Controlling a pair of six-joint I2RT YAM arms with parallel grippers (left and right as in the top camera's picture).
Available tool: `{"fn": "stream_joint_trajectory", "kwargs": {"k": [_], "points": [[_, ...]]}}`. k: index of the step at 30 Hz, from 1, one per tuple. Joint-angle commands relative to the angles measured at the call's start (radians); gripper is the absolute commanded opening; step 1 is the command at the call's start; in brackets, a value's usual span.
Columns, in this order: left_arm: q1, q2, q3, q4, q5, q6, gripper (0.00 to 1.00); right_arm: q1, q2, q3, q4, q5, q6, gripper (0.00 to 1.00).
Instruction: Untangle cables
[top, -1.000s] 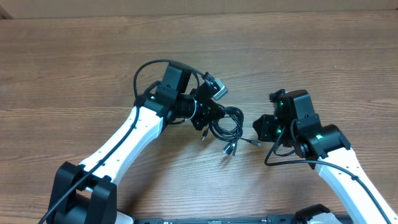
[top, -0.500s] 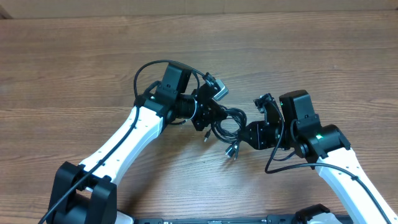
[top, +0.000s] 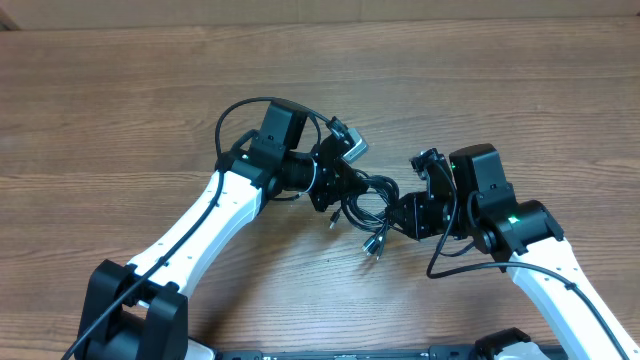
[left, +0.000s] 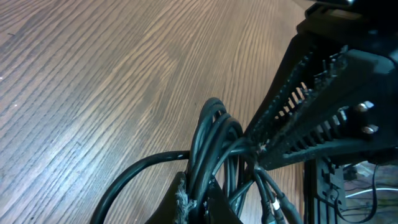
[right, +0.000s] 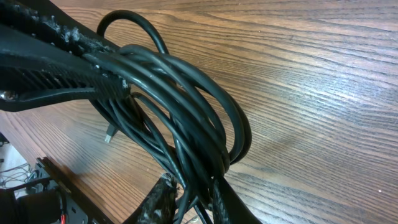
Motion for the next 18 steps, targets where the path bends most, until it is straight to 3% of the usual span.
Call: {"fn": "stream_joint_trajectory", "kwargs": {"k": [1, 8, 14, 16, 18], "points": [[-0.007, -0.006, 0.016, 0.01, 0.106, -0.014, 0.04, 0.0, 0.001, 0.006, 0.005, 0.01, -0.008, 0.17], [-0.007, -0.006, 0.016, 0.072, 0.226, -0.014, 0.04, 0.0, 0.001, 0.006, -0.024, 0.01, -0.008, 0.17], [-0.008, -0.006, 0.016, 0.072, 0.227, -0.04, 0.04, 0.0, 0.001, 0.006, -0.023, 0.01, -0.008, 0.28], [-0.008, -0.006, 0.016, 0.063, 0.227, -0.058, 0.04, 0.0, 0.001, 0.006, -0.017, 0.01, -0.008, 0.27], [-0.007, -0.006, 0.016, 0.053, 0.226, -0.06, 0.04, 0.0, 0.001, 0.006, -0.012, 0.01, -0.008, 0.19]]}}
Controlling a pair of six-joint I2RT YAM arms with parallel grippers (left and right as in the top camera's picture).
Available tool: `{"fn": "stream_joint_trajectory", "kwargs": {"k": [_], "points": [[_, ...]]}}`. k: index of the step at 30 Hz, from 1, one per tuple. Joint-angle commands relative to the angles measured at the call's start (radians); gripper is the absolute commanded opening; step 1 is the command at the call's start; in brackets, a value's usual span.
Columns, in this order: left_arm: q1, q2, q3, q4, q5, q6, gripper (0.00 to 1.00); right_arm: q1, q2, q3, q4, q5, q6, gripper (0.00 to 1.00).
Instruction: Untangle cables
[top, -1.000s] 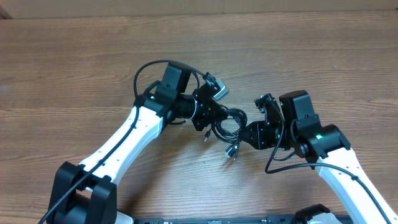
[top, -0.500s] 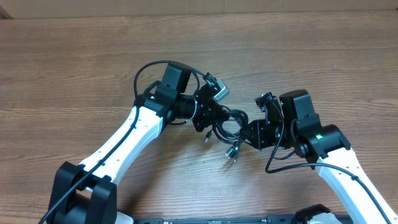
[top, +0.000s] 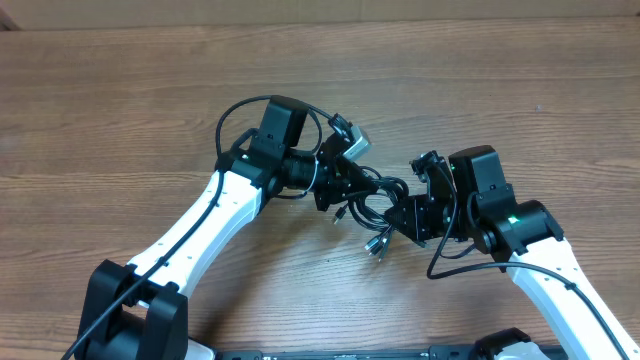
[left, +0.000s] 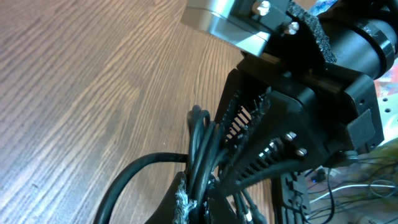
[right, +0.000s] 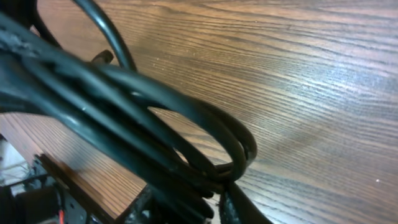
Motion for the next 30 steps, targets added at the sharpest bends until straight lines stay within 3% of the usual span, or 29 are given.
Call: {"fn": "stream_joint_trajectory", "kwargs": {"k": [1, 3, 11, 20, 25, 30], "points": [[-0.007, -0.006, 0.016, -0.011, 0.06, -0.033, 0.04, 0.0, 0.001, 0.006, 0.015, 0.004, -0.001, 0.13], [-0.007, -0.006, 0.016, -0.01, 0.05, -0.033, 0.04, 0.0, 0.001, 0.006, 0.014, 0.004, -0.001, 0.04], [-0.005, -0.006, 0.016, -0.01, -0.13, -0.086, 0.04, 0.0, 0.001, 0.006, -0.071, 0.048, -0.001, 0.04], [0.034, -0.006, 0.016, -0.01, -0.16, -0.131, 0.04, 0.0, 0.001, 0.006, -0.219, 0.449, 0.239, 0.04], [0.048, -0.006, 0.016, -0.011, -0.161, -0.153, 0.04, 0.0, 0.001, 0.006, -0.173, 0.354, 0.233, 0.04], [0.045, -0.006, 0.016, -0.019, -0.161, -0.153, 0.04, 0.0, 0.001, 0.006, -0.092, 0.094, 0.093, 0.04]]}}
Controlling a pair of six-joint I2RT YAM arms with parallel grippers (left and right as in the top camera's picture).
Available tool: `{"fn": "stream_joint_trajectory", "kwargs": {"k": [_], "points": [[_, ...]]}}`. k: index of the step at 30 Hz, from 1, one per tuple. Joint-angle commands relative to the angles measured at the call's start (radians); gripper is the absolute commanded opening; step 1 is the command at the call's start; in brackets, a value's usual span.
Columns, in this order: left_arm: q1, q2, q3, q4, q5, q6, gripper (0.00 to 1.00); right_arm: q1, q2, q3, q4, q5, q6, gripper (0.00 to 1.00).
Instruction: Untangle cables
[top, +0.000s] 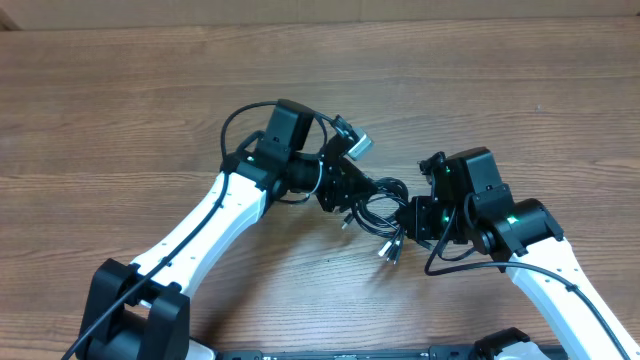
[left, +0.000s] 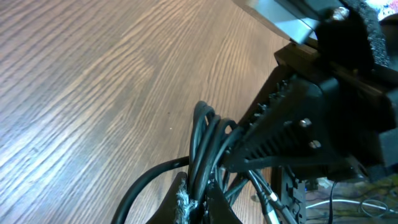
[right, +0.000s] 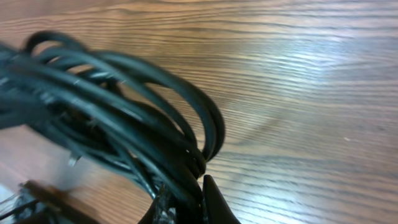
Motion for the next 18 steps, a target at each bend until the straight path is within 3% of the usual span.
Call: {"fn": "stream_joint_trajectory", "kwargs": {"k": [1, 18], "points": [[0.053, -0.01, 0.017, -0.003, -0.051, -0.021, 0.04, -0.026, 0.003, -0.024, 0.005, -0.071, -0.068, 0.04], [0.052, -0.01, 0.017, -0.009, -0.031, -0.021, 0.04, -0.026, 0.003, -0.024, 0.071, -0.128, -0.092, 0.13]]}}
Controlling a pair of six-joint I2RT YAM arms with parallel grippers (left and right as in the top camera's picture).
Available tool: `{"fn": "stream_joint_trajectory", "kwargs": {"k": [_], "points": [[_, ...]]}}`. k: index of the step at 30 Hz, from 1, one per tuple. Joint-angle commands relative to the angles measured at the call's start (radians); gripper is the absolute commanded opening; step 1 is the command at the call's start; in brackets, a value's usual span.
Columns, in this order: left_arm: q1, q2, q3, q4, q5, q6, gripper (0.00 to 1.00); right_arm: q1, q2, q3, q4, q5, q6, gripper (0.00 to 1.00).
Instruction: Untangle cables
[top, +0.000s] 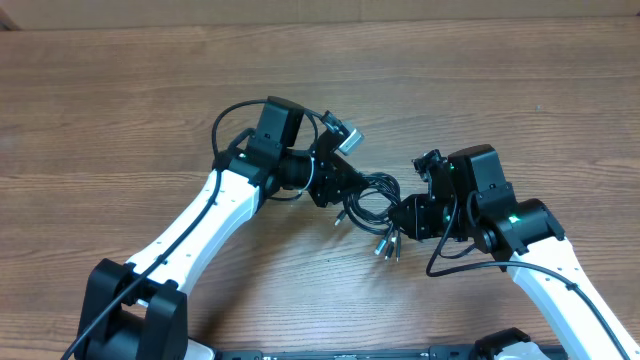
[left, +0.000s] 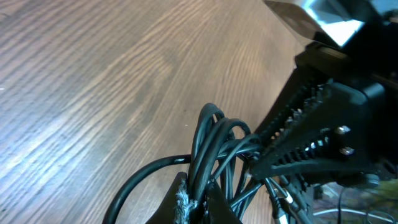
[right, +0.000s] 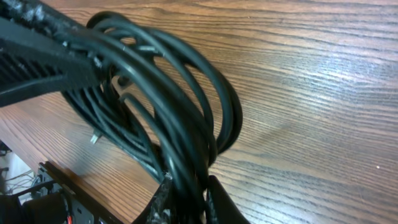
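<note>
A knot of black cables (top: 368, 205) hangs between my two arms over the middle of the wooden table, loose plugs (top: 386, 246) dangling at its lower edge. My left gripper (top: 350, 192) is shut on the bundle's left side; the left wrist view has the cable coils (left: 211, 152) pinched between its fingertips (left: 182, 202). My right gripper (top: 397, 212) is shut on the right side of the same bundle. In the right wrist view the looped cables (right: 186, 112) run down between its fingers (right: 217, 199).
The wooden table (top: 120, 110) spreads bare around both arms. A strip of cardboard (top: 300, 10) lines the far edge. The robot base (top: 330, 352) and its wiring sit along the near edge.
Both grippers, still shut on the bundle, have shifted slightly left and back. The loops look a little more spread, with the plugs hanging lower left than before.
Through all the earlier moments both grippers were shut on opposite sides of the black cable knot above the table. The pair drifted a little right, then back left, and the coils shifted between them, still wound together now.
</note>
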Motion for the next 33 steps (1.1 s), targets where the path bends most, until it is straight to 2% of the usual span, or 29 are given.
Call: {"fn": "stream_joint_trajectory", "kwargs": {"k": [1, 5, 18, 24, 25, 28, 31, 33], "points": [[0.016, -0.01, 0.017, 0.007, -0.014, -0.02, 0.04, -0.007, 0.001, -0.012, 0.021, -0.027, -0.011, 0.13], [0.017, -0.01, 0.017, 0.006, -0.014, -0.02, 0.04, -0.007, 0.001, -0.012, 0.043, -0.031, -0.011, 0.15], [0.016, -0.01, 0.017, 0.007, 0.006, -0.02, 0.04, -0.007, 0.001, -0.012, 0.043, -0.031, -0.011, 0.1], [0.017, -0.01, 0.017, 0.03, 0.171, 0.056, 0.04, -0.007, 0.001, -0.012, 0.043, -0.031, -0.011, 0.08], [0.017, -0.01, 0.017, 0.037, 0.183, 0.056, 0.04, -0.007, 0.001, -0.012, 0.043, -0.03, -0.011, 0.04], [0.018, -0.01, 0.017, 0.04, 0.178, 0.055, 0.04, -0.007, 0.001, -0.012, 0.039, -0.025, -0.011, 0.04], [0.019, -0.01, 0.017, 0.039, 0.178, 0.055, 0.04, -0.007, 0.001, -0.012, 0.008, 0.042, -0.005, 0.04], [0.019, -0.01, 0.017, 0.039, 0.176, 0.055, 0.04, -0.007, 0.001, -0.012, -0.032, 0.155, 0.052, 0.04]]}}
